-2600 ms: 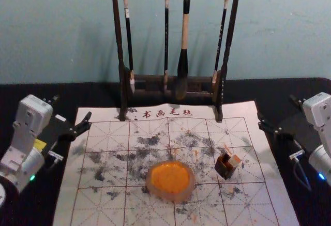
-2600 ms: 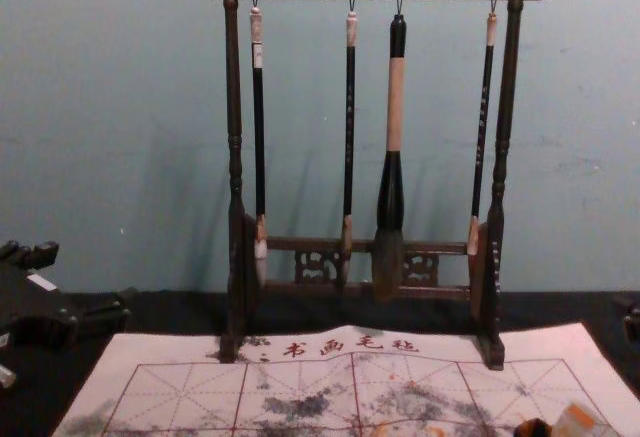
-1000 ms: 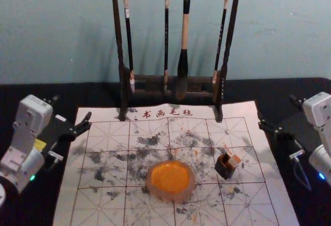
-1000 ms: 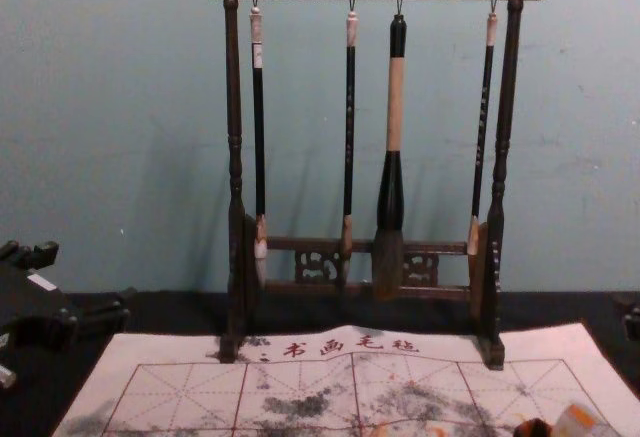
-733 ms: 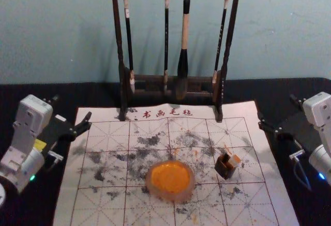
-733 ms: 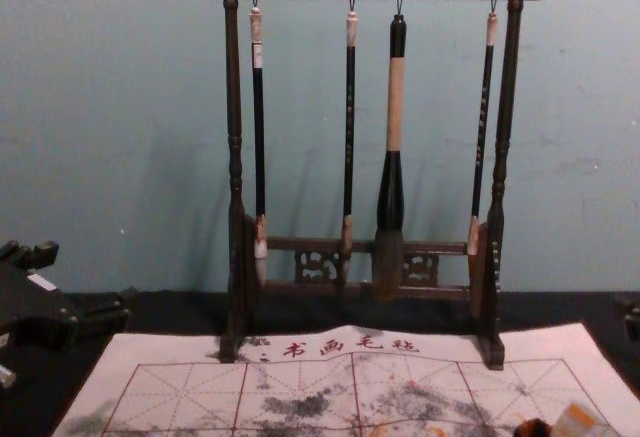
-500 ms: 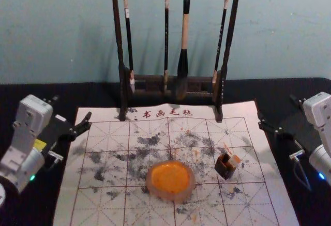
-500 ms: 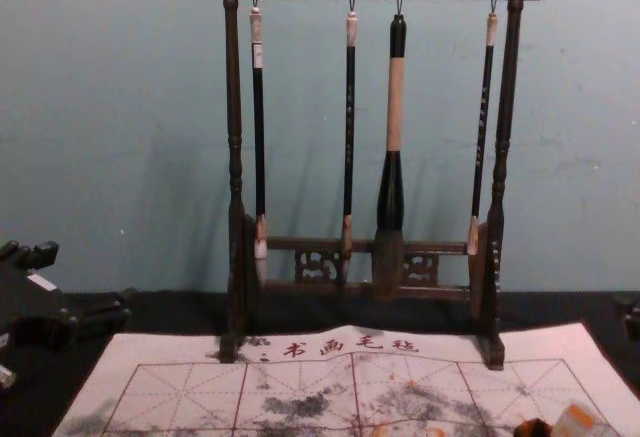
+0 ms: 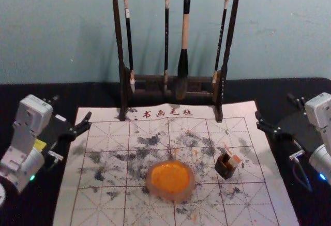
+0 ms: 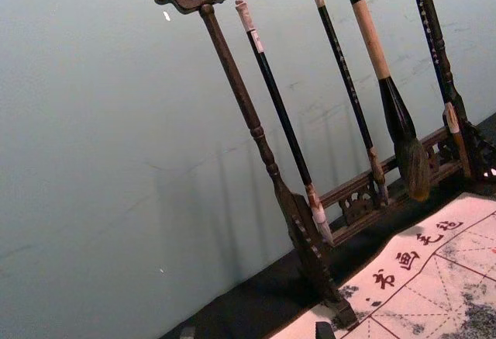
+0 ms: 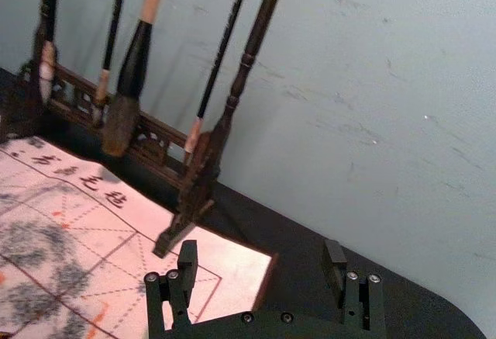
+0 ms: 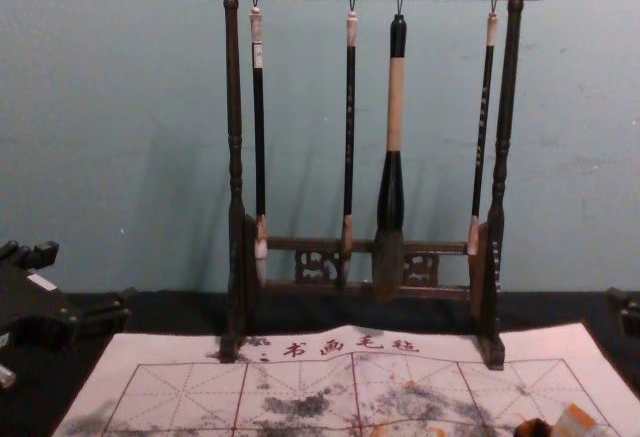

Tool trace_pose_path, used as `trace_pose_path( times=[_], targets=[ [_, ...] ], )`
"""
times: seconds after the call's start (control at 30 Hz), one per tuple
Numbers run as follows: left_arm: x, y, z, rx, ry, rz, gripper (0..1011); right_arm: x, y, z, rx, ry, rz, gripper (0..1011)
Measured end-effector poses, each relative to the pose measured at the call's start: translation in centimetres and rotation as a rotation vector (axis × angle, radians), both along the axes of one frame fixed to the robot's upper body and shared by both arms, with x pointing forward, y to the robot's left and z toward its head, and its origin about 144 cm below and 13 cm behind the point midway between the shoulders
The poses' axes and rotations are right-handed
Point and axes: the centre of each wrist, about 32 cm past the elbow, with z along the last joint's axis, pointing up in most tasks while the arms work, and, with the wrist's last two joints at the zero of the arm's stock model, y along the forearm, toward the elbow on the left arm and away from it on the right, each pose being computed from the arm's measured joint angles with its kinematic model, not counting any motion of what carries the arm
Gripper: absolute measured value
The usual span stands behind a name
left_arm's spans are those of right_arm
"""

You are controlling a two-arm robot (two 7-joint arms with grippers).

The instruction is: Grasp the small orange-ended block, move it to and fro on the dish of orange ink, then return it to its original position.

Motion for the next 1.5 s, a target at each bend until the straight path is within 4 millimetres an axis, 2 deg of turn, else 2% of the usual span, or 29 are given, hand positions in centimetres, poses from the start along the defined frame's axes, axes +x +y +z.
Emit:
trace_pose_path(
  times=[0.27, 0.47, 0.57, 0.83, 1.5],
  targets=[
    [0.0, 0.0, 0.0, 0.0, 0.0, 0.0, 1001, -1.4, -0.3, 0.6, 0.032, 0.007, 0.064, 1000],
    [0.0, 0.0, 0.0, 0.0, 0.0, 0.0, 1001, -3.1, -0.7, 1.1, 0.066, 0.028, 0.148, 1000],
    [0.0, 0.0, 0.0, 0.0, 0.0, 0.0, 1001, -4.2, -0.8, 1.1, 0.078, 0.045, 0.201, 1000],
    [0.0, 0.0, 0.0, 0.0, 0.0, 0.0, 1001, -5.5, -0.7, 0.8, 0.09, 0.086, 0.31, 1000],
    [0.0, 0.0, 0.0, 0.0, 0.0, 0.0, 1001, -4.9, -0.1, -0.2, 0.087, 0.235, 0.396, 1000]
  ],
)
